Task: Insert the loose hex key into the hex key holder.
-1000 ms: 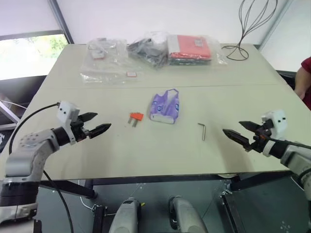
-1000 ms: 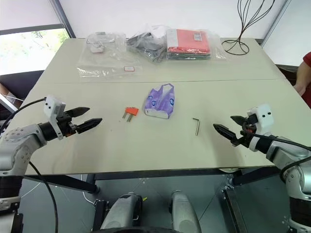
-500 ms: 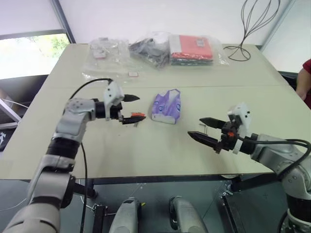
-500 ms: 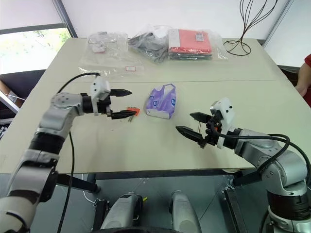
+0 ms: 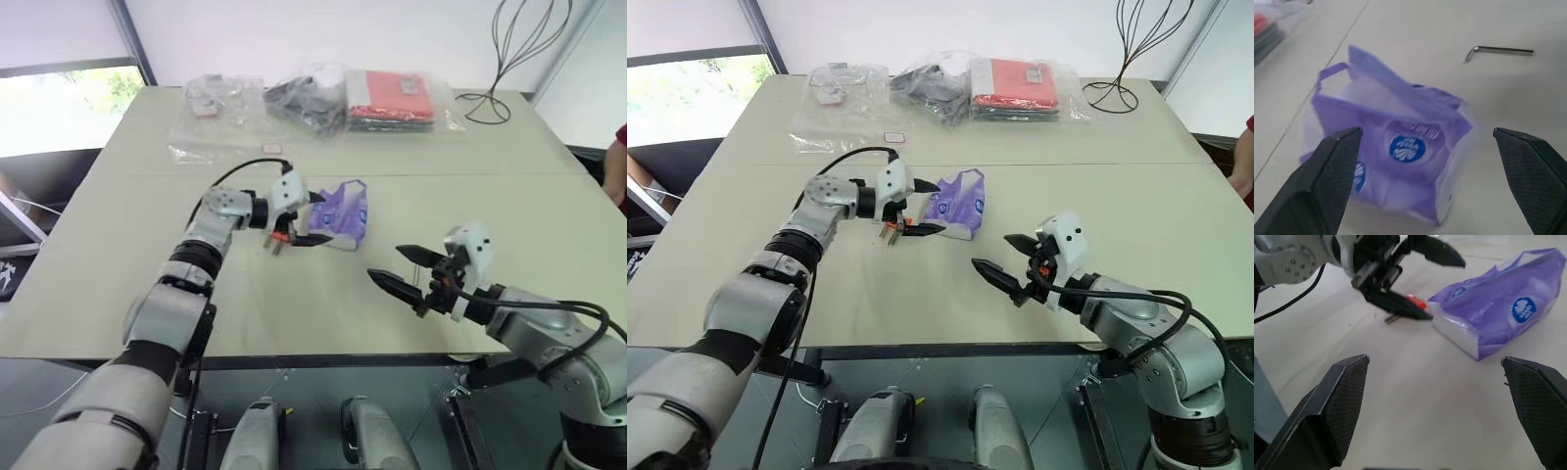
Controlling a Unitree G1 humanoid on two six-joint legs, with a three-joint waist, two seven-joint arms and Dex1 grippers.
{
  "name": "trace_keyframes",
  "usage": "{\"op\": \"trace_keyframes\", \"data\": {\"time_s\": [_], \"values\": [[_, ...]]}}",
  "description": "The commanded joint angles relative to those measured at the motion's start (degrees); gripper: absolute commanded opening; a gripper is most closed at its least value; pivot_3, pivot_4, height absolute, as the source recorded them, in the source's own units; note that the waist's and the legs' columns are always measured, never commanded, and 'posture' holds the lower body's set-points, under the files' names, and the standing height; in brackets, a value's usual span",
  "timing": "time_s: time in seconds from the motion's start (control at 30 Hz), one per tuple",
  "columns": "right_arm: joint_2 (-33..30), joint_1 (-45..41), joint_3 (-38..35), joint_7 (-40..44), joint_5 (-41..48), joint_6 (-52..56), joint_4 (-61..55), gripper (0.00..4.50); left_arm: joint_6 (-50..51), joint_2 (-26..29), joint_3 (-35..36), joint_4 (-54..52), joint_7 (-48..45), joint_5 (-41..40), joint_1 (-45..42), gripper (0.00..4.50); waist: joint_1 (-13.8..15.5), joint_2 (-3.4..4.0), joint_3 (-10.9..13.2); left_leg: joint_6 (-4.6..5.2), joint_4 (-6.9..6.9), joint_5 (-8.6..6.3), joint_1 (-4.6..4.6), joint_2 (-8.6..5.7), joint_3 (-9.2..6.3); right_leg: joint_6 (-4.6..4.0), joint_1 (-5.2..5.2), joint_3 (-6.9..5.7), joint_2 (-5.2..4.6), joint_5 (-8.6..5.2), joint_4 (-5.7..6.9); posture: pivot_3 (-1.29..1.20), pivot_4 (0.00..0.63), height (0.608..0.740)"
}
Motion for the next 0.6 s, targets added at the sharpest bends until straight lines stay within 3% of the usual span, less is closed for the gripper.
{"op": "trace_keyframes", "data": {"time_s": [0.03, 0.27, 0.47, 0.6], "values": [[0.52, 0.06, -1.50, -1.02, -0.04, -1.77, -2.05, 4.50, -2.25, -0.29, -1.66, 1.40, 2.74, 4.26, -1.70, 3.58, -0.14, 0.00, 0.00, 0.00, 0.00, 0.00, 0.01, 0.00, 0.00, 0.00, 0.00, 0.00, 0.01, 0.00, 0.01, 0.00, 0.150, 0.740], [0.50, 1.16, -2.44, -2.41, -0.23, -2.49, -2.55, 4.50, -3.05, -0.38, -2.43, 3.37, 5.74, 8.34, -1.46, 0.03, -0.04, 0.00, 0.00, 0.00, 0.00, 0.00, 0.03, 0.01, -0.06, 0.01, 0.00, 0.00, 0.04, 0.00, 0.10, 0.00, 0.150, 0.740], [0.19, 1.35, -2.79, -2.49, 0.03, -2.66, -2.43, 4.50, -4.94, -0.79, -1.72, 3.41, 9.42, 9.51, -1.46, 0.03, -0.02, 0.00, 0.00, 0.00, 0.01, 0.00, 0.04, 0.01, -0.06, 0.01, 0.00, 0.00, 0.03, 0.01, 0.13, 0.00, 0.150, 0.740], [-0.49, 0.89, -2.67, -1.13, 0.58, -2.53, -1.85, 4.50, -6.63, -1.89, 2.52, 2.04, 12.65, 5.97, -3.69, 0.03, 0.05, -0.01, 0.00, 0.00, 0.02, 0.00, 0.04, 0.01, -0.07, 0.01, 0.00, 0.00, 0.03, 0.01, 0.15, 0.00, 0.150, 0.740]]}}
